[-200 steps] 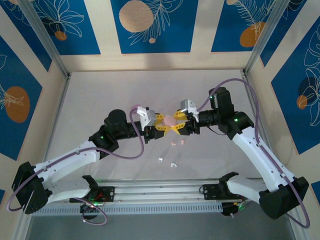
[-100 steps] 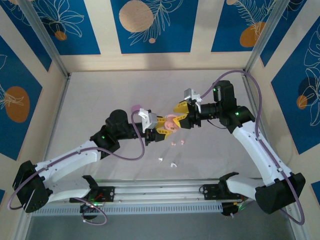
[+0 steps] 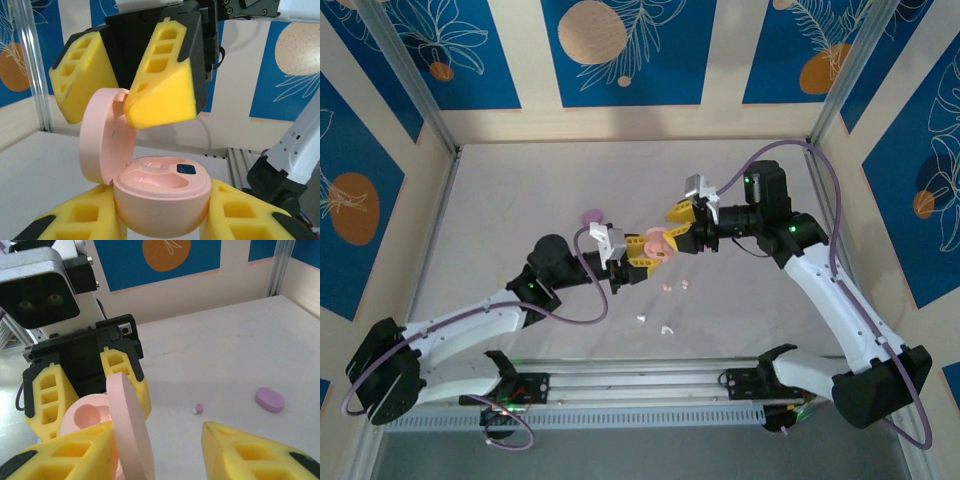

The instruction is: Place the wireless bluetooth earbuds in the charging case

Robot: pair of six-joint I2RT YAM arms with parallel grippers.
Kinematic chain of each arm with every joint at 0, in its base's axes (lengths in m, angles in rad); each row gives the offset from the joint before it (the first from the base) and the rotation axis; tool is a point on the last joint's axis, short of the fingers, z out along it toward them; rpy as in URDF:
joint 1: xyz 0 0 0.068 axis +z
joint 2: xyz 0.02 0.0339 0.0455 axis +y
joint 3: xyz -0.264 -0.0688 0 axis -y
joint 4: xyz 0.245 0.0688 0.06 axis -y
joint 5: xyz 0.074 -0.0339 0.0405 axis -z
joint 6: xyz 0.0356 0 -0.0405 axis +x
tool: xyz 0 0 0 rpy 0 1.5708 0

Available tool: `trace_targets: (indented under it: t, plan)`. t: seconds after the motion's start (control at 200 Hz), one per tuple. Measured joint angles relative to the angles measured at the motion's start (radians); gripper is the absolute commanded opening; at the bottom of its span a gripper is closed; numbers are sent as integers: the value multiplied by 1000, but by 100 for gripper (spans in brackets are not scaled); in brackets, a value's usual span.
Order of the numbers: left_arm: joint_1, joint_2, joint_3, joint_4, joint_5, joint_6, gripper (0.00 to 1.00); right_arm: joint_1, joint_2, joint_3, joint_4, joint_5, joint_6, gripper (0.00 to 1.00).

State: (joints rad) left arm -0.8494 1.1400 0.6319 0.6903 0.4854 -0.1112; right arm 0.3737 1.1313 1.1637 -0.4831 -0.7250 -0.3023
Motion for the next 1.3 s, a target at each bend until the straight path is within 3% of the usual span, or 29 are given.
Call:
trace_targets:
  t: [0.275,0.46,0.71,0.94,1.296]
  plan:
    - [0,29,-77,177,-90,-41,24,-8,-82,21,31,172,237,53]
    - [0,35,-113,249,-149,-41,23,-83,-128,34,2,322,460,51]
    - [0,35,-123,304,-185,-41,23,-154,-85,8,-114,346,650,49]
    - [0,12,-148,319,-220,-40,23,-153,69,-73,-222,412,799,34]
    - [0,-69,-153,284,-227,-36,23,-37,352,-184,-270,550,885,31]
